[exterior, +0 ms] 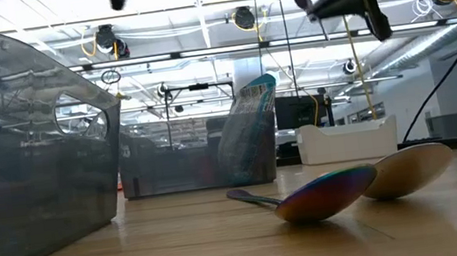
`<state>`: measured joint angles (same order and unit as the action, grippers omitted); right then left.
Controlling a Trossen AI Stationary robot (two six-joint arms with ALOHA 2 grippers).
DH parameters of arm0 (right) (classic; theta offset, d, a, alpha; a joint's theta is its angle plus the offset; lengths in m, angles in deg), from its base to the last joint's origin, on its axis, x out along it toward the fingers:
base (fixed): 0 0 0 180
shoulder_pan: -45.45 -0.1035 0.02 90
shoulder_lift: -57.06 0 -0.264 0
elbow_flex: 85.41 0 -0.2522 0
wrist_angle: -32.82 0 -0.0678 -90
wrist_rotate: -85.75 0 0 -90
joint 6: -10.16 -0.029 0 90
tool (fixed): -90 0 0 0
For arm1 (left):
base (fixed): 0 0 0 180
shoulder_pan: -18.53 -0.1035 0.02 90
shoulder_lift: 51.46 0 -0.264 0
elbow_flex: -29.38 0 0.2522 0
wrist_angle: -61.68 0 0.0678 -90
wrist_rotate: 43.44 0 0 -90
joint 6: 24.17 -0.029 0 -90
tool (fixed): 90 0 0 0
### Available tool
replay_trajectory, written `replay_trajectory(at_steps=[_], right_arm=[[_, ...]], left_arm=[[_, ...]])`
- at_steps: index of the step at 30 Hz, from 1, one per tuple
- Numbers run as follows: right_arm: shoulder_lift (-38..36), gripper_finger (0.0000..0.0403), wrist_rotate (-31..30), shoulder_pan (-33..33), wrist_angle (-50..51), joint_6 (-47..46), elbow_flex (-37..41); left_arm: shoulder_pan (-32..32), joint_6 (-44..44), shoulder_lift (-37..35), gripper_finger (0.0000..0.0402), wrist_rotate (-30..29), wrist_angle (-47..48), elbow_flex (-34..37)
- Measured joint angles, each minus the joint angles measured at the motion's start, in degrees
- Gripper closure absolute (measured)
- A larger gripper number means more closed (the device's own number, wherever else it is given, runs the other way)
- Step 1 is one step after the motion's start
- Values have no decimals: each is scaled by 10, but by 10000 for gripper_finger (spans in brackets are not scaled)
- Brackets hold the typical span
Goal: Pick & Place Food Item
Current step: Put the top purple spoon into the white bin
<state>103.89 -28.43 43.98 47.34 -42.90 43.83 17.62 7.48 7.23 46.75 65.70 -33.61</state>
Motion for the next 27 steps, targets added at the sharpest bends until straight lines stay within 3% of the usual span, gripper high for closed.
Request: replay_trajectory(at_steps=[9, 13, 18, 27], right_arm=[[-21, 395, 78, 1, -27, 90, 0], [-21, 395, 122, 0, -29, 94, 0], [-14, 395, 124, -5, -83, 107, 0], [-2, 395, 169, -8, -196, 117, -1]], left_arm=[[33, 164, 213, 273, 2, -261, 1], [53, 205, 278, 273, 2, -314, -14], [67, 165, 339, 273, 9, -265, -98], [54, 60, 411, 273, 13, -43, -283]])
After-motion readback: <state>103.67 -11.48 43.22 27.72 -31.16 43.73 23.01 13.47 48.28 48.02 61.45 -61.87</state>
